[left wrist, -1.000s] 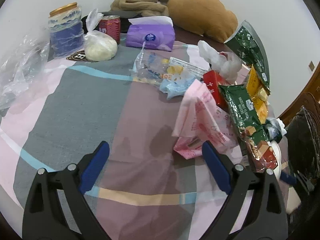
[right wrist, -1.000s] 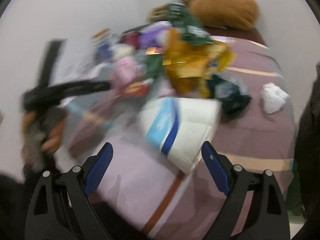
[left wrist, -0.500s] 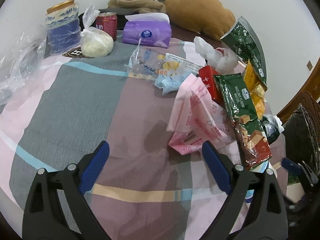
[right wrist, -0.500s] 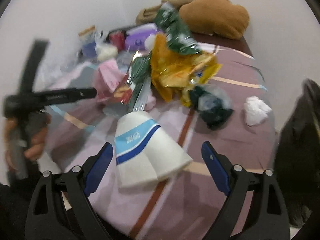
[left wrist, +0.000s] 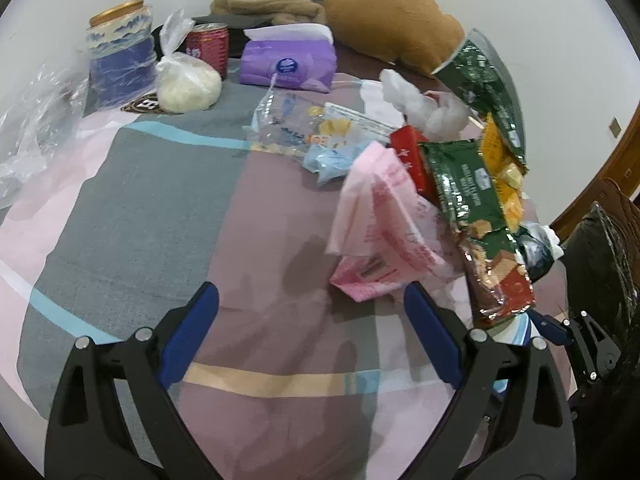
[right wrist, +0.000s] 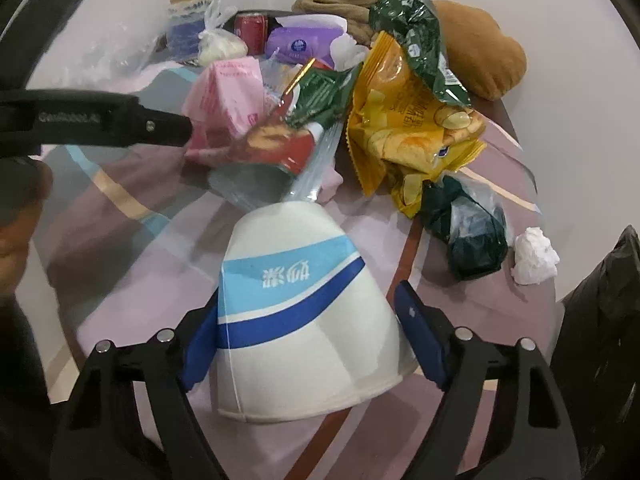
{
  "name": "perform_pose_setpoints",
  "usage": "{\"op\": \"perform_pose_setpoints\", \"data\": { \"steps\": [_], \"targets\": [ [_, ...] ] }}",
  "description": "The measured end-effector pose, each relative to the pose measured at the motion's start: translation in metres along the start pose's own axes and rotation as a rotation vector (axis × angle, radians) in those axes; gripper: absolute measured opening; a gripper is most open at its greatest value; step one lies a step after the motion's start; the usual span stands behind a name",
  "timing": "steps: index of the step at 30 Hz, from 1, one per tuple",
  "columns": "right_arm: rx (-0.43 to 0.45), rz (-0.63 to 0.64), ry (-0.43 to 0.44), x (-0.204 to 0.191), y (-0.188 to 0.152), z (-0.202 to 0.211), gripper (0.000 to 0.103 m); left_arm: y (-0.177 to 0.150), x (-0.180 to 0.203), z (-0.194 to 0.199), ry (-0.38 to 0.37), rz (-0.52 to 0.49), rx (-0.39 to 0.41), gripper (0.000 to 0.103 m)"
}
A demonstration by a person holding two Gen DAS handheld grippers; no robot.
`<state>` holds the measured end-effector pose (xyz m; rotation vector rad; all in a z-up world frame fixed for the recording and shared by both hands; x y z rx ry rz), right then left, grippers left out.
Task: Collect trash
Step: 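Grasp the white-and-blue paper cup with the right gripper while the left gripper grasps the green snack bag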
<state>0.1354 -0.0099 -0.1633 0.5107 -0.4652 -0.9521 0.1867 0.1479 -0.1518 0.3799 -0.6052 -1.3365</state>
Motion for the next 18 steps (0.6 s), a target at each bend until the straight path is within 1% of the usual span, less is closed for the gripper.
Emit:
{"op": "perform_pose_setpoints", "data": {
  "steps": [4,7,11,14,18],
  "targets": [
    [0.011,-0.046,-0.017,0.013,-0.012,0.012,0.079,0.001,0.021,0.009,-0.096,-0.02,0.003,0.093],
    [0.011,-0.099,-0.033,0.029,-0.025,0.019,0.079,0.001,0.047,0.011,-0.146,-0.069,-0.002,0.093],
    [0.024,-0.159,-0.038,0.047,-0.044,0.032,0.079,0.009,0.078,0.006,-0.159,-0.122,0.0,0.093],
    [0.039,-0.194,-0.034,0.056,-0.053,0.038,0.079,0.015,0.094,-0.009,-0.164,-0.11,-0.033,0.093],
    [0.056,-0.211,-0.013,0.059,-0.063,0.043,0.08,0.022,0.102,-0.026,-0.175,-0.072,-0.074,0.093]
  ]
}}
Point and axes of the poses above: each gripper's, at about its wrist camera, not at the fingertips, and z roughly against the way its jaws point, x to its right, y to its top, the point moved 8 cm from there along -z, roughly the way its jaws point, and after that the axes turned 2 degrees about z, right-handed, at the moved point
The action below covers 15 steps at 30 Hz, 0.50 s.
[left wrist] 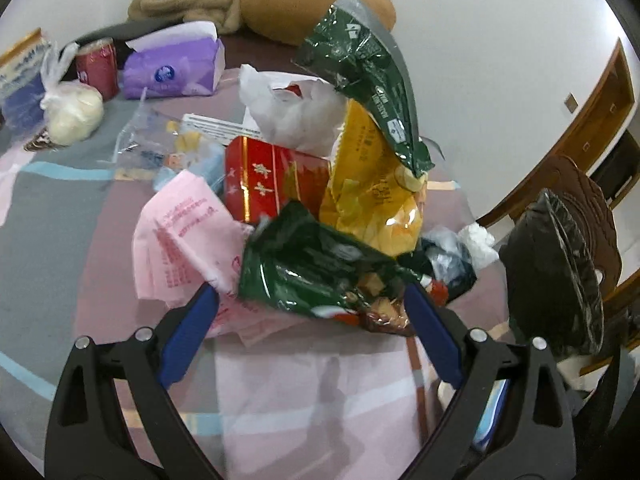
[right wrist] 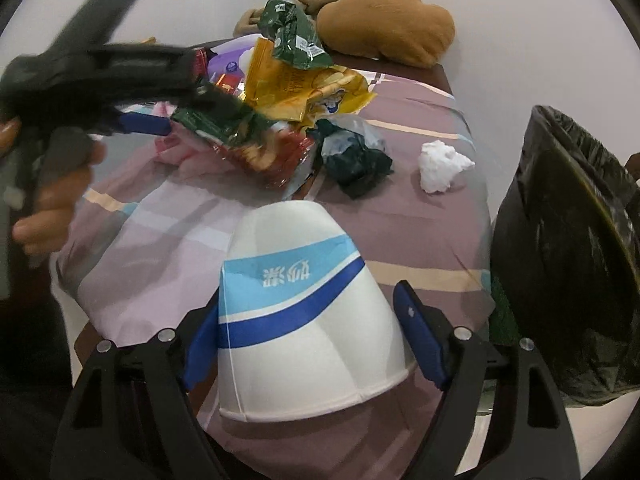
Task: Collect trash
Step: 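Grasp the white-and-blue paper cup with the right gripper while the left gripper grasps the green snack bag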
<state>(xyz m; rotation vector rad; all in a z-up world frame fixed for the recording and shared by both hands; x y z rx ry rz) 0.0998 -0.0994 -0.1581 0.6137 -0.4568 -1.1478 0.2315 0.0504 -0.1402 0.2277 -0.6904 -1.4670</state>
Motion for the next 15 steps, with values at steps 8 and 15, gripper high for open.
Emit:
{"op": "perform_pose_setpoints", "data": {
  "steps": [8,15],
  "targets": [
    [0.025,-0.025,0.03,0.004,-0.007,0.006,0.08,0.02,-0.008,-0.007,-0.01,0.091,0.02,0.093],
    [0.027,-0.029,0.035,0.004,-0.007,0.004,0.08,0.011,-0.014,-0.009,0.039,0.08,0.001,0.052]
  ]
}}
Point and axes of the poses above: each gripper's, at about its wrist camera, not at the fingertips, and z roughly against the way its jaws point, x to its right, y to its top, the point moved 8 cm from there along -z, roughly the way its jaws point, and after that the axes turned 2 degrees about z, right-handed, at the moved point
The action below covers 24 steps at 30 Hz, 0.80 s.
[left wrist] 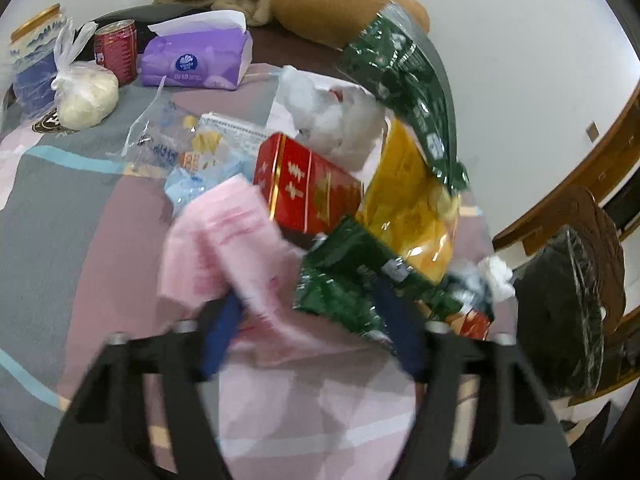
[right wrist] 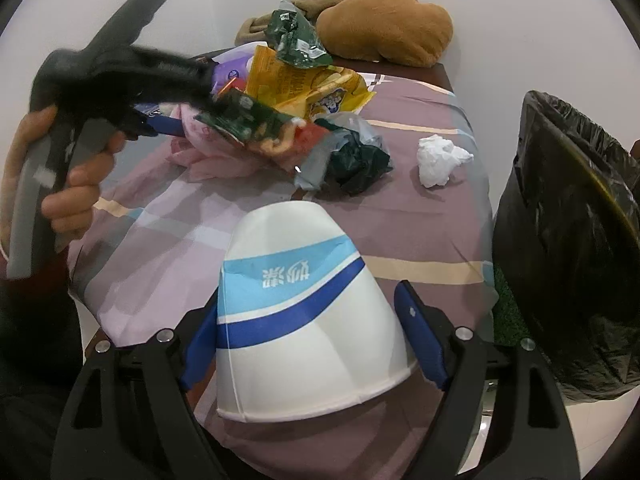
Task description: Collect trash
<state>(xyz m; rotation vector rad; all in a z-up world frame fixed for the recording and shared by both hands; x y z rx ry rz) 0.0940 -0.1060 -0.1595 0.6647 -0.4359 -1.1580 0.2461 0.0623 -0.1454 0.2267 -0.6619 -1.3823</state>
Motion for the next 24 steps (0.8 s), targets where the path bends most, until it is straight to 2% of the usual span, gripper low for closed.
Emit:
{"op": "perform_pose_setpoints", "data": {
  "steps": [2,5,8,11,12,14,16,18,19,20,21,24],
  "targets": [
    [-0.005,-0.002,-0.005,-0.001,0.001,-0.002,0.08,-0.004,-0.004,0.005,-0.003,-0.007,0.007,0.032],
    [-0.009,-0.008,-0.015,-0.004,0.001,-0.002,0.08,-0.01,-0.011,0.015,-0.016,-0.01,0.012,0.016],
    [-0.011,-0.012,-0.023,-0.005,0.001,-0.002,0.08,-0.019,-0.02,0.029,-0.019,-0.032,0.02,0.016],
    [-0.002,-0.017,-0.048,-0.003,0.002,0.003,0.08,-0.023,-0.036,0.042,0.01,-0.043,0.038,0.017],
    [0.007,-0.026,-0.057,-0.001,0.004,0.005,0.08,-0.024,-0.042,0.046,0.022,-0.04,0.037,0.019],
    [0.022,-0.043,-0.069,0.003,0.006,0.009,0.08,-0.027,-0.049,0.051,0.042,-0.05,0.039,0.044],
    [0.036,-0.055,-0.078,0.007,0.01,0.013,0.08,-0.03,-0.051,0.057,0.048,-0.062,0.059,0.057],
    [0.041,-0.059,-0.085,0.008,0.01,0.016,0.08,-0.032,-0.053,0.062,0.044,-0.068,0.07,0.059],
    [0.038,-0.056,-0.087,0.008,0.01,0.016,0.08,-0.032,-0.055,0.064,0.036,-0.068,0.074,0.064],
    [0.034,-0.052,-0.092,0.008,0.01,0.014,0.08,-0.031,-0.057,0.066,0.033,-0.061,0.078,0.074],
    [0.031,-0.051,-0.095,0.009,0.01,0.013,0.08,-0.029,-0.06,0.067,0.032,-0.045,0.085,0.078],
    [0.028,-0.06,-0.095,0.012,0.01,0.011,0.08,-0.03,-0.058,0.063,0.018,-0.035,0.074,0.08]
  ]
}}
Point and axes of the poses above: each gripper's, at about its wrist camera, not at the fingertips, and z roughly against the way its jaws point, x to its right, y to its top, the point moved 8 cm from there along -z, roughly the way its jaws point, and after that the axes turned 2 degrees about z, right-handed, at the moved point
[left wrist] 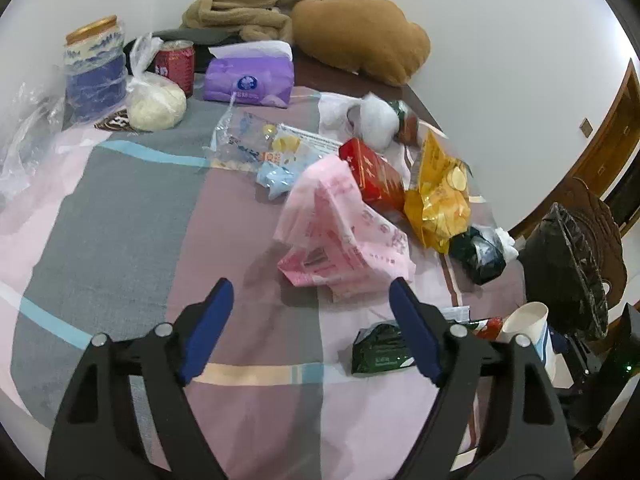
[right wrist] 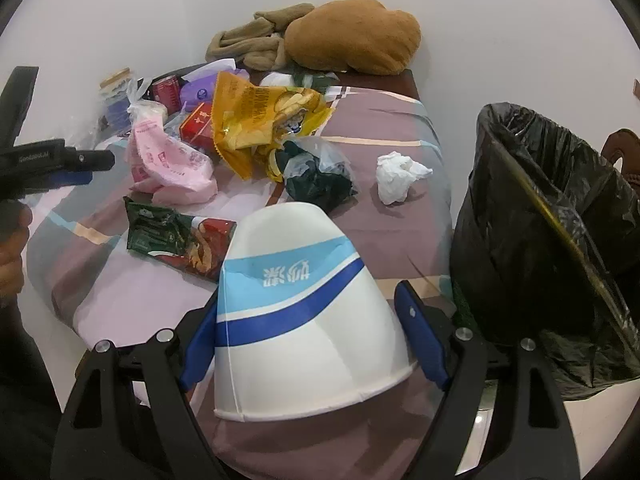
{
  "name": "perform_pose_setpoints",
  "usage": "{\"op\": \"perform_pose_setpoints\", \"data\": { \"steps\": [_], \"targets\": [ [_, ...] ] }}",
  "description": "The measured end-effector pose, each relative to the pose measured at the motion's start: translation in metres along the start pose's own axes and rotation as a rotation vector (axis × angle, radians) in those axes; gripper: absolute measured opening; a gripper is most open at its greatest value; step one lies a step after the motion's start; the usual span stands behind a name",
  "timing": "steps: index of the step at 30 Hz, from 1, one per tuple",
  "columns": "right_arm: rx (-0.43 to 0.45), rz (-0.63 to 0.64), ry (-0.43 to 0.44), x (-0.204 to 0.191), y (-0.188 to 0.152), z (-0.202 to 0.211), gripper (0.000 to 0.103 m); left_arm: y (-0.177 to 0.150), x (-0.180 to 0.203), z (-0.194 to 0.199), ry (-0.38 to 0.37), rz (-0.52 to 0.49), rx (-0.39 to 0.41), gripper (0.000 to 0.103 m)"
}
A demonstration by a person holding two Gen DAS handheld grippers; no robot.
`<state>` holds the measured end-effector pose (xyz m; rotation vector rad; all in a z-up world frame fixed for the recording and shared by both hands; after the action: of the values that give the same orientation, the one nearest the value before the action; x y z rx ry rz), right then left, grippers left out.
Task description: Collect trash
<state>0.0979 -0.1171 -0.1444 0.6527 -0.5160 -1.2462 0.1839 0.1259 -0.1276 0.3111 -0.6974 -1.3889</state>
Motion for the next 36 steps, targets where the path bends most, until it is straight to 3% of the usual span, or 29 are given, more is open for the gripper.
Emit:
{"op": "perform_pose_setpoints", "data": {
  "steps": [7,12,16,20,23,26,30,33,35,36],
  "targets": [
    [-0.012,-0.003,0.005,0.0,-0.001,-0.004,0.08,-0.015,0.048,-0.024,-0.069,-0.142,-0.056,0.081],
    [-0.013,-0.006,0.006,0.004,-0.002,-0.003,0.08,-0.031,0.063,-0.039,-0.121,-0.182,-0.151,0.081],
    [-0.012,-0.016,0.003,0.008,-0.002,-0.003,0.08,-0.05,0.075,-0.029,-0.222,-0.243,-0.2,0.081],
    [-0.014,-0.018,0.0,0.008,-0.004,-0.003,0.08,-0.07,0.084,-0.005,-0.284,-0.361,-0.185,0.081],
    [-0.016,-0.027,-0.001,0.01,-0.004,-0.004,0.08,-0.073,0.095,0.011,-0.269,-0.464,-0.105,0.087],
    [-0.017,-0.027,-0.001,0.01,-0.005,-0.004,0.08,-0.066,0.099,0.012,-0.189,-0.491,-0.044,0.089],
    [-0.021,-0.022,-0.011,0.011,-0.006,-0.003,0.08,-0.061,0.109,-0.018,-0.159,-0.487,-0.108,0.089],
    [-0.024,-0.02,-0.021,0.013,-0.007,-0.002,0.08,-0.065,0.111,-0.034,-0.159,-0.497,-0.156,0.081],
    [-0.024,-0.021,-0.024,0.015,-0.007,-0.002,0.08,-0.07,0.11,-0.042,-0.155,-0.494,-0.184,0.059],
    [-0.024,-0.021,-0.025,0.015,-0.007,-0.002,0.08,-0.073,0.107,-0.047,-0.15,-0.485,-0.207,0.052]
  ]
}}
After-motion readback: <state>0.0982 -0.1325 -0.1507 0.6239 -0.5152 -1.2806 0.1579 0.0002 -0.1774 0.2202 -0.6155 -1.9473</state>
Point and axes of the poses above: each gripper's, at about its wrist camera, not at the fingertips, and z roughly against the way its jaws point, x to its right, y to its top, the point moved 8 cm from there along -z, roughly the way its jaws point, and after that the axes turned 2 degrees about z, right-handed, at the moved point
